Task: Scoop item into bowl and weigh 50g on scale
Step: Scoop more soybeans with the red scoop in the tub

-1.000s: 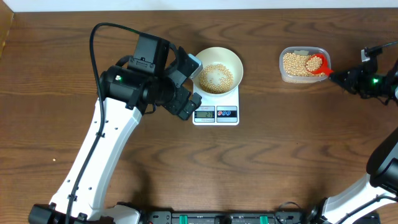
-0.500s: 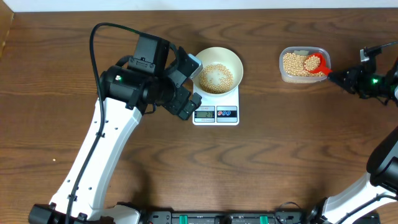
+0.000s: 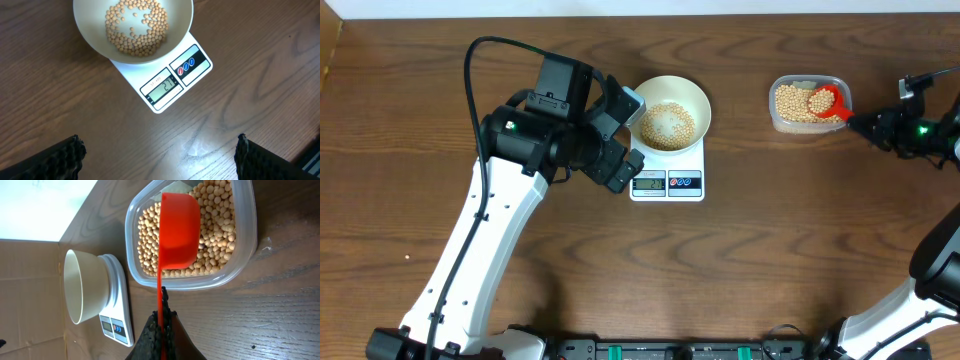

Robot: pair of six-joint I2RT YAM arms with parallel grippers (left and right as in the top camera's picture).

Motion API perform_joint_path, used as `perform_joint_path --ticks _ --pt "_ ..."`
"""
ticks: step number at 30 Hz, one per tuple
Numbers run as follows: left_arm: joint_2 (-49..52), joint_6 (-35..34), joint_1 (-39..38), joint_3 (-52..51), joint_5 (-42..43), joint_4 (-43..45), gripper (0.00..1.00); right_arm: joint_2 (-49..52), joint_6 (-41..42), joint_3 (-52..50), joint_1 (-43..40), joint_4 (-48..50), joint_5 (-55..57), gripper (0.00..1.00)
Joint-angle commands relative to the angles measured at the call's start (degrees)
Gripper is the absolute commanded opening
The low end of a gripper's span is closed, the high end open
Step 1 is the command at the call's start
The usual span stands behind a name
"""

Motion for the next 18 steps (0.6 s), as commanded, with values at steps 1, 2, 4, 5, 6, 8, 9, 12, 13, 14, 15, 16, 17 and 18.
perform_joint_path --ticks 1,2,4,5,6,8,9,12,13,14,15,16,17,18 --pt "0.39 -0.09 -0.07 0.98 0.52 -0.17 0.98 -0.09 -1.18 -0.22 -0.61 -0.07 -2.08 0.01" --pt "0.39 -0.09 -0.07 0.98 0.52 -0.17 0.98 -0.11 -1.18 -0.20 -0.63 -0.07 -2.08 0.01" --pt "0.39 -0.09 -0.07 0.98 0.52 -0.17 0.98 -0.11 -1.18 -0.17 -0.63 -0.07 -2.08 0.01" --pt "0.39 -0.09 -0.07 0.98 0.52 -0.17 0.98 -0.11 -1.18 -0.15 -0.63 -0.07 -2.08 0.01" --pt "0.39 -0.09 -0.07 0.98 0.50 -0.17 0.98 -0.11 -1.18 -0.13 -0.63 -0.07 -2.10 0.01" --pt "0.39 -0.09 -0.07 0.98 0.52 -0.17 0.98 -0.13 -1.18 -0.09 -0.63 -0.07 -2.08 0.01" --pt "0.39 -0.09 -0.07 0.98 0.52 -0.17 0.98 -0.13 -1.20 -0.07 -0.63 -0.07 -2.08 0.01" --pt "0.39 -0.09 -0.07 0.98 0.52 -0.17 0.98 -0.13 -1.81 0.04 -0.63 -0.09 -2.08 0.01" --pt "0.39 -0.09 -0.07 0.98 0.52 -0.17 0.98 -0.13 -1.81 0.13 -0.63 -0.11 -2.08 0.01" --pt "0.39 -0.09 -0.07 0.98 0.52 -0.17 0.98 -0.13 -1.81 0.20 -0.63 -0.11 -2.08 0.01" --pt "0.39 -0.09 -0.07 0.98 0.52 -0.17 0.98 -0.13 -1.81 0.24 -0.63 -0.11 -2.08 0.01" --pt "0.39 -0.09 -0.07 0.98 0.52 -0.17 0.98 -0.13 -1.81 0.33 -0.63 -0.15 -2.10 0.01" --pt "0.39 -0.09 -0.07 0.98 0.52 -0.17 0.98 -0.13 -1.81 0.44 -0.63 -0.31 -2.10 0.01" --pt "0.39 -0.09 -0.07 0.98 0.52 -0.17 0.98 -0.13 -1.81 0.57 -0.63 -0.55 -2.08 0.01"
